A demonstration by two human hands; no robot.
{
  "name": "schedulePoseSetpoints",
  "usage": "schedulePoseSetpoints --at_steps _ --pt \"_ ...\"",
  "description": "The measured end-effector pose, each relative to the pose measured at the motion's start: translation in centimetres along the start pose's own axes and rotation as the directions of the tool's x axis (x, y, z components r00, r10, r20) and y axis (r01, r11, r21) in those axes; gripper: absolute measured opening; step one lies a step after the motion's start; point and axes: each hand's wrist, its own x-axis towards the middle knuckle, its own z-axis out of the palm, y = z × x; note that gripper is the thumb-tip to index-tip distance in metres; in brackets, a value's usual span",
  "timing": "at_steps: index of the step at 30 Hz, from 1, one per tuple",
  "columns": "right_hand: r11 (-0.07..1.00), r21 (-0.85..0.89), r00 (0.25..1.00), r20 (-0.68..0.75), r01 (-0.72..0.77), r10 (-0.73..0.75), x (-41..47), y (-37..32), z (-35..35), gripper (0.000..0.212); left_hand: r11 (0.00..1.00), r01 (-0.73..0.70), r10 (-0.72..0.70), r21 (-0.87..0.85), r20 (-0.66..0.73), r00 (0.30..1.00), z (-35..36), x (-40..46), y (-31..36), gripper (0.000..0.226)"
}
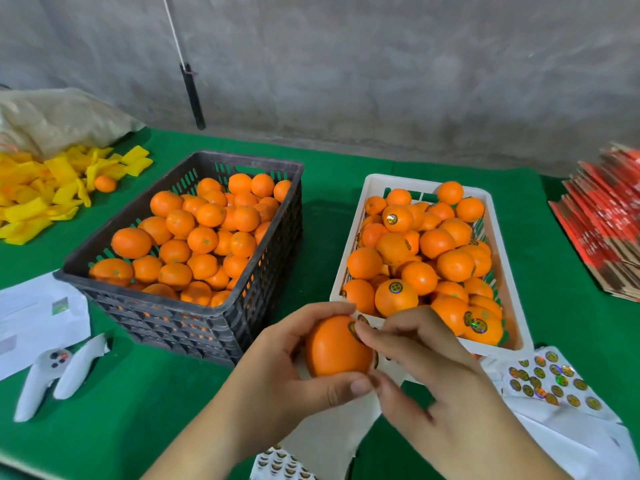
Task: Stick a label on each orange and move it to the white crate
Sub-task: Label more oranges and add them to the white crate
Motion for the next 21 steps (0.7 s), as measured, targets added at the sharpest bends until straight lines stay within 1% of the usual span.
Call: schedulePoseSetpoints --at_steps 1,2,3,5,6,7,9,10,11,13,15,16,17,18,19,20,21 --pt "0.999 -0.031 0.998 0.055 -0.036 0.038 -0.3 0.1 0.2 0.062 0.998 0.035 -0.036 -0.050 -0.014 0.999 0.1 0.0 -0.1 0.073" --pt "0.996 -0.052 0.995 0.074 -0.068 0.072 -0.6 0.1 0.6 0.075 0.993 0.068 -0.070 -0.093 -0.012 0.998 0.3 0.1 -0.2 0.075" --pt "0.995 -0.056 0.995 0.055 -0.082 0.085 -0.8 0.0 1.3 0.081 0.987 0.097 -0.096 -0.130 0.008 0.995 0.6 0.1 -0.3 0.078" --pt "0.996 -0.025 0.996 -0.039 -0.087 0.086 -1.0 -0.3 2.3 0.078 0.966 0.135 -0.125 -0.220 0.059 0.990 1.4 0.2 -0.3 0.078" --pt "0.997 -0.002 0.993 -0.090 -0.077 0.076 -1.0 -0.4 2.6 0.078 0.950 0.146 -0.136 -0.276 0.056 0.989 1.8 0.3 -0.3 0.073" --pt "0.998 0.028 0.987 -0.147 -0.062 0.065 -1.1 -0.3 2.6 0.081 0.925 0.161 -0.160 -0.345 0.031 0.987 2.2 0.4 -0.3 0.067" --pt "0.988 0.149 0.958 -0.274 -0.041 0.081 -1.5 0.3 1.8 0.087 0.847 0.197 -0.256 -0.494 -0.055 0.965 2.5 0.9 -0.4 0.054" --pt "0.979 0.199 0.939 -0.328 -0.042 0.107 -1.8 1.0 1.1 0.087 0.820 0.200 -0.301 -0.536 -0.108 0.948 2.3 1.1 -0.6 0.044" --pt "0.978 0.200 0.917 -0.379 -0.053 0.127 -2.0 2.0 0.1 0.086 0.808 0.192 -0.327 -0.558 -0.152 0.933 2.1 1.3 -0.9 0.034" --pt "0.990 0.061 0.876 -0.461 -0.128 0.142 -2.1 5.2 -2.2 0.085 0.795 0.172 -0.343 -0.581 -0.197 0.919 1.7 1.5 -1.3 0.023" --pt "0.957 -0.110 0.845 -0.504 -0.270 0.180 -2.1 9.2 -3.9 0.081 0.785 0.145 -0.336 -0.602 -0.216 0.917 1.5 1.5 -1.8 0.027" --pt "0.915 -0.160 0.830 -0.499 -0.370 0.248 -2.2 11.3 -4.2 0.080 0.785 0.132 -0.320 -0.605 -0.215 0.923 1.5 1.5 -2.0 0.033" --pt "0.858 -0.189 0.817 -0.455 -0.478 0.355 -2.3 13.2 -4.3 0.081 0.795 0.125 -0.300 -0.594 -0.205 0.932 1.6 1.4 -2.3 0.039" --pt "0.793 -0.222 0.804 -0.358 -0.567 0.474 -2.1 14.6 -4.3 0.083 0.812 0.127 -0.277 -0.570 -0.185 0.943 1.6 1.4 -2.4 0.042" --pt "0.723 -0.276 0.774 -0.229 -0.633 0.590 -2.1 15.6 -4.4 0.083 0.833 0.138 -0.257 -0.536 -0.155 0.954 1.7 1.4 -2.5 0.038" --pt "0.645 -0.346 0.714 -0.124 -0.682 0.689 -2.0 16.2 -4.5 0.081 0.861 0.153 -0.239 -0.484 -0.120 0.964 1.6 1.4 -2.5 0.030" --pt "0.573 -0.418 0.658 -0.082 -0.705 0.749 -2.0 16.4 -4.7 0.077 0.889 0.164 -0.220 -0.427 -0.085 0.972 1.4 1.3 -2.6 0.023"
